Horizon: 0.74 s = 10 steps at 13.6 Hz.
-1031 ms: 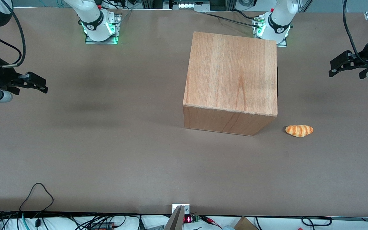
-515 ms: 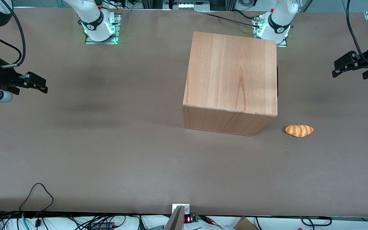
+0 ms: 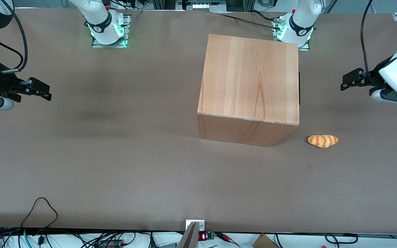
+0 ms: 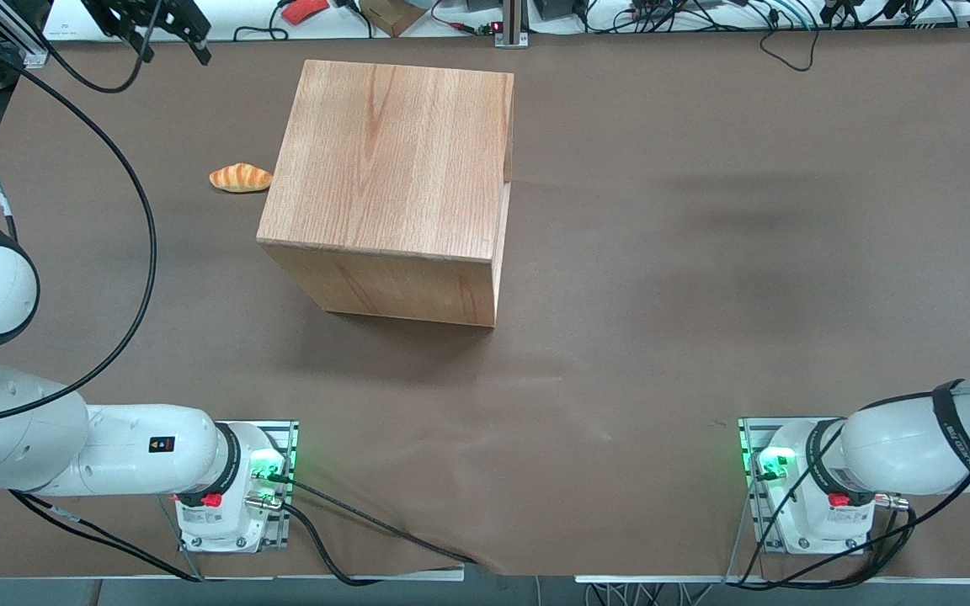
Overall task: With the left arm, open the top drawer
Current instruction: 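Move the open left gripper toward the drawer's black bar handle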
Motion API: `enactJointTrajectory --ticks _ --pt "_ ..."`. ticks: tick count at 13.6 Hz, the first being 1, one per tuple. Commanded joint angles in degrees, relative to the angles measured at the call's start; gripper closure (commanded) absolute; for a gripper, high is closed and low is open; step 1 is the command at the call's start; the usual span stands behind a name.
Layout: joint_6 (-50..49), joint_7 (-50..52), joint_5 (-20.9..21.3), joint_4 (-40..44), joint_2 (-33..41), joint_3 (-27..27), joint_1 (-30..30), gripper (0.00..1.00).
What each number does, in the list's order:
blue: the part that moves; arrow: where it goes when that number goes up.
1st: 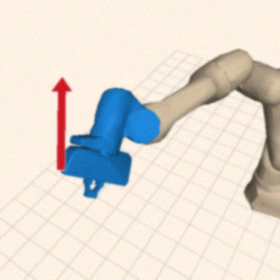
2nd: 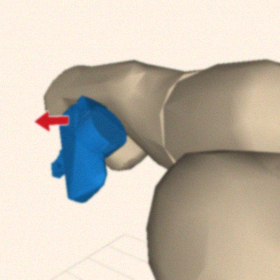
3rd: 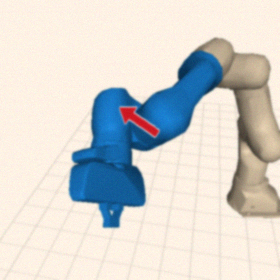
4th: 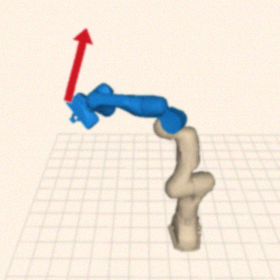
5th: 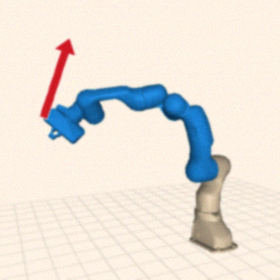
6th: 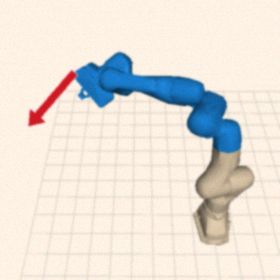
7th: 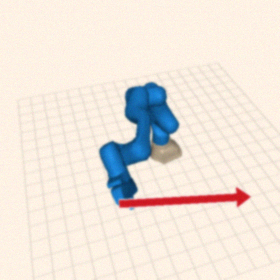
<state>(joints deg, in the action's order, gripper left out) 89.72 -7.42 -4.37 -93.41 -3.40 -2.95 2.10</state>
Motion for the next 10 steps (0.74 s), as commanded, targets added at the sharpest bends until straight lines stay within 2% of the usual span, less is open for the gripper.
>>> enactJointTrajectory --ticks 1,10 --pt "4.48 -1.63 -3.52 -7.29 3.04 -0.21 0.28 0.00" --pt "13.99 -4.26 -5.73 -21.98 6.99 -3.47 0.36 0.00"
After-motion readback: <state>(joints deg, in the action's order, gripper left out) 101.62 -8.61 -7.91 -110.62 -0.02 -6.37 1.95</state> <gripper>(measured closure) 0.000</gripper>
